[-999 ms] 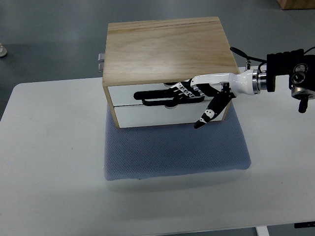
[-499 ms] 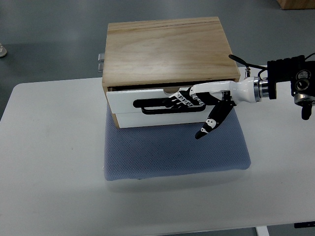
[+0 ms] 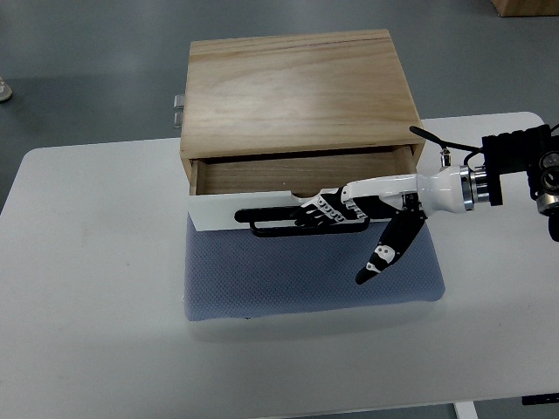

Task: Open wood drawer with right hand

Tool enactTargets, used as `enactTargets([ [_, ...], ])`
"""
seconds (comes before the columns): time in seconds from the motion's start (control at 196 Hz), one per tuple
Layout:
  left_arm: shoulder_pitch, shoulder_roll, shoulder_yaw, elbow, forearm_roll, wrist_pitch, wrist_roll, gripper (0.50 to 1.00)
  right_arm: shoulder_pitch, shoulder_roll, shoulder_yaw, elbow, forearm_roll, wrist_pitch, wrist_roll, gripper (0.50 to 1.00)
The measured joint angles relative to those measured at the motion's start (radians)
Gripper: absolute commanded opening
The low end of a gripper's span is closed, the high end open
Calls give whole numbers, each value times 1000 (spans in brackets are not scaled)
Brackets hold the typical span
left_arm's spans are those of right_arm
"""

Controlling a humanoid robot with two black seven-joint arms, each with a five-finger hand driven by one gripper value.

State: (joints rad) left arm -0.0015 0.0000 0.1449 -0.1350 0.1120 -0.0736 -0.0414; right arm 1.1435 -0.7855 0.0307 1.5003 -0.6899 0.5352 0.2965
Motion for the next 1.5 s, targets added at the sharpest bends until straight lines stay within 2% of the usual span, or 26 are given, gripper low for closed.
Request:
enactTargets([
  [0.571,0,0,0,0,0,0,0,1000,-7,-129,19,111,13,32,8,954],
  [0.846,0,0,0,0,0,0,0,1000,-7,-185,107,121,75,75,8,954],
  [1.07,0,0,0,0,0,0,0,1000,-5,-284,232,102,197,76,5,952],
  [1.141,0,0,0,0,0,0,0,1000,-5,-304,269,63,229,76,7,954],
  [1.238,0,0,0,0,0,0,0,1000,-10,-295,296,-46,297,76,10,952],
  [1.411,0,0,0,0,0,0,0,1000,-50,-183,327,-313,478,75,25,952],
  [1.498,0,0,0,0,0,0,0,1000,-92,-91,369,-474,576,76,22,950],
])
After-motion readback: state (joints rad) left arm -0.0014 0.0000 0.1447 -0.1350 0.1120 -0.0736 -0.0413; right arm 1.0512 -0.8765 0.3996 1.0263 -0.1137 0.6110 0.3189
